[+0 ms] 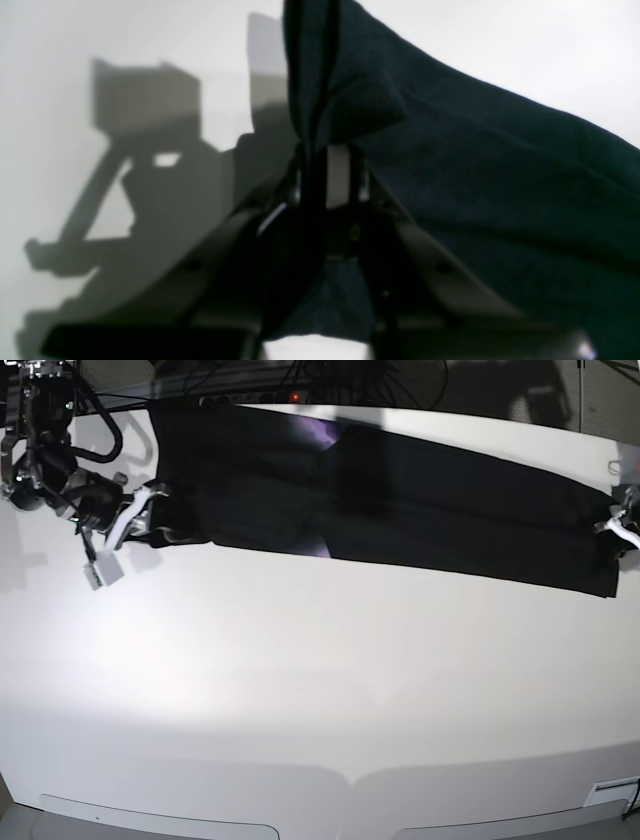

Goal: Fold the T-shirt properly
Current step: 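Regrasp the strip ends and drag the strip toward the table center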

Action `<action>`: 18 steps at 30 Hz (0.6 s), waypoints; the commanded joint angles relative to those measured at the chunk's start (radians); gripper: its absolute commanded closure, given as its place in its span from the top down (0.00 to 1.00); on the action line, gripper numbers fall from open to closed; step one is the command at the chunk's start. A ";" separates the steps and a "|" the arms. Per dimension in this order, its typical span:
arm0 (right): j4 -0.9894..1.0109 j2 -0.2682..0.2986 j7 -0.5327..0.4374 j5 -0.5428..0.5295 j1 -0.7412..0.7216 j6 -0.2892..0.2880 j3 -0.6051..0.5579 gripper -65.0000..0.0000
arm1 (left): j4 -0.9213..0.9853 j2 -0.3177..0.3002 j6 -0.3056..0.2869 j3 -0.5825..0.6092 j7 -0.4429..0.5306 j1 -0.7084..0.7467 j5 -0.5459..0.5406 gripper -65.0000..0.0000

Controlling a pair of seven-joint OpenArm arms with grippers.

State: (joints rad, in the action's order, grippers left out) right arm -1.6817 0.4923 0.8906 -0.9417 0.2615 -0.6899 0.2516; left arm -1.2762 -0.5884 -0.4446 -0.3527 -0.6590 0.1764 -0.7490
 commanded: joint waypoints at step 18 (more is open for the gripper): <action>-0.012 -0.124 -0.013 0.157 -0.117 -0.008 -0.095 0.36 | -0.502 0.187 -0.011 -0.005 -0.190 0.190 -0.311 0.00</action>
State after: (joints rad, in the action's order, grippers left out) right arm -1.6810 0.3550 0.8970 -0.7658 0.1558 -0.6899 0.1501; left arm -1.7611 -0.3855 -0.4507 -0.3515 -0.8658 0.3717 -1.0401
